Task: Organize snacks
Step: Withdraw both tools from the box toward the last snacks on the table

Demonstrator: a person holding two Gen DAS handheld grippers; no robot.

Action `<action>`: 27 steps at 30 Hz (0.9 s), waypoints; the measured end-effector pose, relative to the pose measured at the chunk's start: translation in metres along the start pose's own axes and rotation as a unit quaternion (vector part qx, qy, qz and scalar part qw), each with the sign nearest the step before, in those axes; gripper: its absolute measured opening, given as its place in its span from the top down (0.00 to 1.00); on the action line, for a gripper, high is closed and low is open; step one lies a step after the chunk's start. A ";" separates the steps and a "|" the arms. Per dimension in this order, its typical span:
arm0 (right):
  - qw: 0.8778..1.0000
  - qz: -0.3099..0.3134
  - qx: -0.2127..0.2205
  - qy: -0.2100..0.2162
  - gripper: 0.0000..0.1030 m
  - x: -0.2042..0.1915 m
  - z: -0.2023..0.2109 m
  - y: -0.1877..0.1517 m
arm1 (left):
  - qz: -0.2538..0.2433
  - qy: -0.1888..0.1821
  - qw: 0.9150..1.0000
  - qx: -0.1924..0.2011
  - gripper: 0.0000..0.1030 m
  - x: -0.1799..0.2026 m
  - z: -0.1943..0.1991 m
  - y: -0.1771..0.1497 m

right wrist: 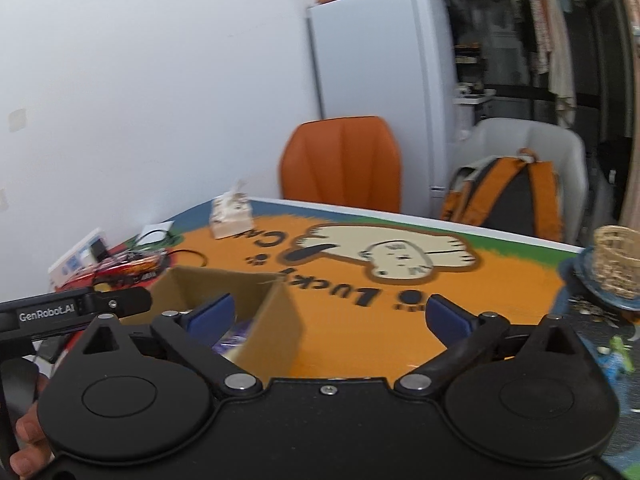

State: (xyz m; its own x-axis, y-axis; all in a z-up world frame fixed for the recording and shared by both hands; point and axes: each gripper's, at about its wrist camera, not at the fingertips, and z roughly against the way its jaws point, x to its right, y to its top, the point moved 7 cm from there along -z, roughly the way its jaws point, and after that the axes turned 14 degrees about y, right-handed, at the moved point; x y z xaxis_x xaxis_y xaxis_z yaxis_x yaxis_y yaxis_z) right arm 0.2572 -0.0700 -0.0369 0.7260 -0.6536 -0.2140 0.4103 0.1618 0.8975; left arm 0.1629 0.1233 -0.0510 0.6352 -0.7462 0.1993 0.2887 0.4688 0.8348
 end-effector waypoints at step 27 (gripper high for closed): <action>0.997 -0.047 0.006 -0.063 0.00 0.096 0.058 -0.030 | -0.072 -0.070 0.995 -0.012 0.11 0.111 0.009 -0.036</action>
State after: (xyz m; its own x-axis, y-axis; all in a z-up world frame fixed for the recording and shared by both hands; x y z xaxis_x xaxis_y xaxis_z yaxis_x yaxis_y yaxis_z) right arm 0.2824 -0.1808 -0.0615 0.6084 -0.7538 -0.2481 0.4660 0.0863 0.8806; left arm 0.2161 0.0197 -0.0544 0.4800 -0.8645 0.1493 0.3877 0.3617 0.8478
